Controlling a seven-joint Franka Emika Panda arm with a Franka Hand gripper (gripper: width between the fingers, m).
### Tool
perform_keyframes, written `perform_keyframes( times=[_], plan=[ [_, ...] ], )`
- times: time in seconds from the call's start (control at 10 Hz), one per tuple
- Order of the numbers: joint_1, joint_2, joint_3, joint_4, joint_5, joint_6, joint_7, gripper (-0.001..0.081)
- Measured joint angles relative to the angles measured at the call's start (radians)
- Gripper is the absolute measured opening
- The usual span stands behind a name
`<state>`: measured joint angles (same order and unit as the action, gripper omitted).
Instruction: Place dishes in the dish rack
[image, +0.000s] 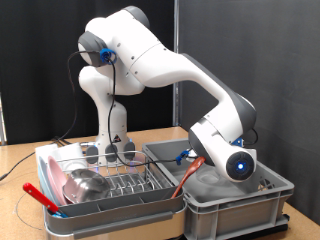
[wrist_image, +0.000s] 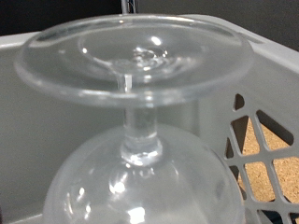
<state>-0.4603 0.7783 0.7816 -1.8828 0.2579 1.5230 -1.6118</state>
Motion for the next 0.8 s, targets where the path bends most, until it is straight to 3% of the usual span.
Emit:
perform_keyframes(
  times=[0.3, 0.8],
  plan=[
    [0.000, 0.008, 0.000, 0.000, 0.001, -0.053, -0.001, 0.0803],
    [-0.013, 0.001, 0.007, -0.058, 0.011, -0.078, -0.003, 0.0803]
  ],
)
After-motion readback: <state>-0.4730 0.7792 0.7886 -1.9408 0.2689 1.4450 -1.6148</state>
